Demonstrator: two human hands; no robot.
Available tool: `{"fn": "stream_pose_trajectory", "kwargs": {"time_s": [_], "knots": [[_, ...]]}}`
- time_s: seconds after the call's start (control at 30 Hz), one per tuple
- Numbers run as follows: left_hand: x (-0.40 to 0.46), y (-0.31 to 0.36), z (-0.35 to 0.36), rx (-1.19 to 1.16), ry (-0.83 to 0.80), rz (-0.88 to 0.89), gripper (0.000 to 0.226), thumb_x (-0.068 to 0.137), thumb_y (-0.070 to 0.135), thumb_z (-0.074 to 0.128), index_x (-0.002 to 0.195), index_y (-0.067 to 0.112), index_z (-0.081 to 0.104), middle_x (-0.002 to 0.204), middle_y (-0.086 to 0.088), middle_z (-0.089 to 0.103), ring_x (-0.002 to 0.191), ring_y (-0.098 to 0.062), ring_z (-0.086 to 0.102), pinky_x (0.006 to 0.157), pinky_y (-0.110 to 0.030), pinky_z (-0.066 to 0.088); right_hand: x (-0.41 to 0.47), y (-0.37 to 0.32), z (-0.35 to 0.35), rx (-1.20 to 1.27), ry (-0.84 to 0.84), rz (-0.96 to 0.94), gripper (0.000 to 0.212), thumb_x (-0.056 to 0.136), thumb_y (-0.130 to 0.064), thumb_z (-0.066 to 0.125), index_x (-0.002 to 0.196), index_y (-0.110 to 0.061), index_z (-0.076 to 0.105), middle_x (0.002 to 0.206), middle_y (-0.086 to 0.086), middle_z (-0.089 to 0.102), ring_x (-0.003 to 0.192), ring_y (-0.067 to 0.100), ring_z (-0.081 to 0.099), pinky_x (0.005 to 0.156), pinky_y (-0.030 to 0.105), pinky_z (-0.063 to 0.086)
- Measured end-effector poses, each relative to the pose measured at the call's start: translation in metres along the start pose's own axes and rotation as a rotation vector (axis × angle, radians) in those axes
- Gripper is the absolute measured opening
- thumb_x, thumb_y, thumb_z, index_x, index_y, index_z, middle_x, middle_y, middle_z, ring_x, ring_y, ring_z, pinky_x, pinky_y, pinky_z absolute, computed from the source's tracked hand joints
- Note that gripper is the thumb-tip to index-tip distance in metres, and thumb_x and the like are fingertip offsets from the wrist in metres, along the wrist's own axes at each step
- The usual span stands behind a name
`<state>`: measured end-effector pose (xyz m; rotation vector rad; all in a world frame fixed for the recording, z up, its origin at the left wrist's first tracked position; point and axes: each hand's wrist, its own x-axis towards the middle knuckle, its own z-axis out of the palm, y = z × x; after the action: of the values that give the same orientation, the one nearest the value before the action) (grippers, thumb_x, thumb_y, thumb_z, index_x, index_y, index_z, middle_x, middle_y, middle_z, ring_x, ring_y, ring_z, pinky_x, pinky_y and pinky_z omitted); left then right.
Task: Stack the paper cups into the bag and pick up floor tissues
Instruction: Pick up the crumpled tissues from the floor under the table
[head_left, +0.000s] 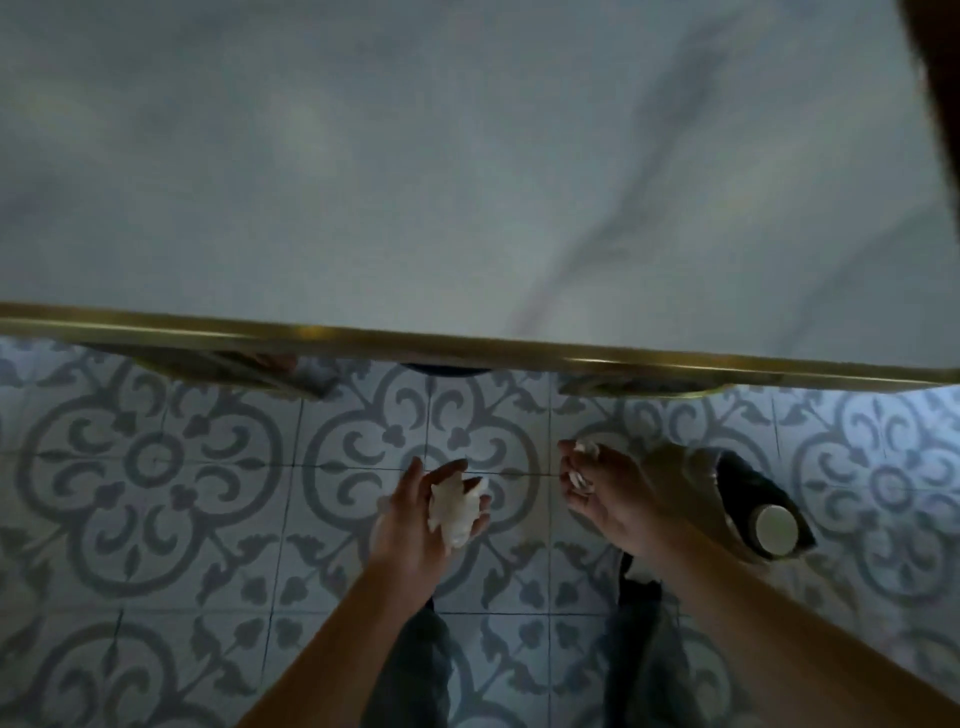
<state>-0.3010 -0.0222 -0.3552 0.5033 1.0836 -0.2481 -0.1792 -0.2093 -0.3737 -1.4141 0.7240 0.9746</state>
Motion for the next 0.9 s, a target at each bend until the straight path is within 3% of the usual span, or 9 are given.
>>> {"fn": "stream_pose_trajectory", "kwargs": {"time_s": [0.13,0.23,0.27,0.37,0.5,0.57,0.67,0.8,0.9], "knots": [[0.022,-0.049,0.077,0.115,-0.007,-0.072,0.052,0.101,0.046,0.033,0.114,0.005,0.063,0.097,-0.017,0.072,0.087,-0.03,0.064,0.082,-0.043,0.052,0.005,-0.008,-0.082,0.064,0.072,0.048,0.018,0.096,-0.023,0.055,0.092,-0.01,0.066,0.068,0.003,0.059,0.061,0.016,0.056,0.063,0.033,0.047],[0.04,-0.094,0.138,0.175,-0.005,-0.121,0.051,0.101,0.044,0.037,0.116,0.002,0.062,0.102,-0.019,0.069,0.085,-0.029,0.065,0.071,-0.038,0.057,0.006,-0.012,-0.151,0.141,0.177,0.032,0.017,0.093,-0.001,0.051,0.09,-0.006,0.067,0.073,0.008,0.059,0.062,0.019,0.057,0.056,0.03,0.048],[0.045,-0.109,0.158,0.182,-0.01,-0.137,0.05,0.101,0.044,0.038,0.114,0.002,0.062,0.103,-0.02,0.069,0.086,-0.029,0.065,0.072,-0.039,0.058,0.006,-0.011,-0.174,0.163,0.2,0.03,0.018,0.091,0.004,0.051,0.095,-0.003,0.067,0.076,0.01,0.061,0.064,0.02,0.058,0.054,0.029,0.048],[0.059,-0.155,0.212,0.229,-0.032,-0.191,0.05,0.102,0.042,0.036,0.117,0.001,0.059,0.103,-0.02,0.07,0.092,-0.031,0.063,0.093,-0.046,0.049,0.002,-0.008,-0.241,0.244,0.252,0.026,0.022,0.088,0.007,0.053,0.105,0.004,0.067,0.077,0.013,0.064,0.067,0.022,0.062,0.059,0.033,0.055],[0.078,-0.213,0.26,0.302,-0.053,-0.253,0.05,0.102,0.042,0.034,0.105,0.004,0.065,0.087,-0.014,0.078,0.097,-0.03,0.063,0.105,-0.047,0.042,-0.001,-0.001,-0.315,0.297,0.324,0.003,0.018,0.086,0.008,0.058,0.078,-0.003,0.07,0.07,0.011,0.065,0.068,0.022,0.064,0.066,0.028,0.059],[0.09,-0.24,0.278,0.358,-0.046,-0.279,0.049,0.102,0.044,0.035,0.103,0.007,0.066,0.09,-0.013,0.077,0.097,-0.029,0.063,0.109,-0.047,0.039,0.005,0.007,-0.345,0.344,0.357,0.016,0.016,0.086,0.0,0.063,0.077,-0.009,0.072,0.079,0.013,0.067,0.077,0.025,0.067,0.08,0.036,0.057],[0.109,-0.28,0.3,0.438,-0.041,-0.332,0.048,0.102,0.045,0.034,0.117,0.007,0.06,0.11,-0.018,0.071,0.101,-0.03,0.063,0.107,-0.047,0.04,0.016,0.016,-0.386,0.389,0.381,0.044,0.01,0.087,-0.011,0.066,0.094,-0.011,0.072,0.102,0.017,0.066,0.096,0.03,0.067,0.088,0.045,0.057],[0.142,-0.327,0.323,0.532,-0.045,-0.373,0.054,0.102,0.045,0.033,0.137,0.008,0.051,0.139,-0.02,0.055,0.114,-0.032,0.059,0.107,-0.045,0.038,0.036,0.033,-0.431,0.412,0.381,0.025,0.011,0.09,-0.012,0.063,0.096,-0.012,0.071,0.105,0.017,0.065,0.086,0.021,0.07,0.082,0.041,0.06],[0.163,-0.356,0.342,0.559,-0.042,-0.395,0.054,0.103,0.044,0.03,0.145,0.012,0.041,0.147,-0.018,0.047,0.131,-0.035,0.049,0.116,-0.046,0.031,0.054,0.044,-0.455,0.449,0.373,0.046,0.013,0.092,-0.016,0.059,0.098,-0.016,0.07,0.11,0.016,0.064,0.097,0.027,0.065,0.087,0.045,0.057]]}}
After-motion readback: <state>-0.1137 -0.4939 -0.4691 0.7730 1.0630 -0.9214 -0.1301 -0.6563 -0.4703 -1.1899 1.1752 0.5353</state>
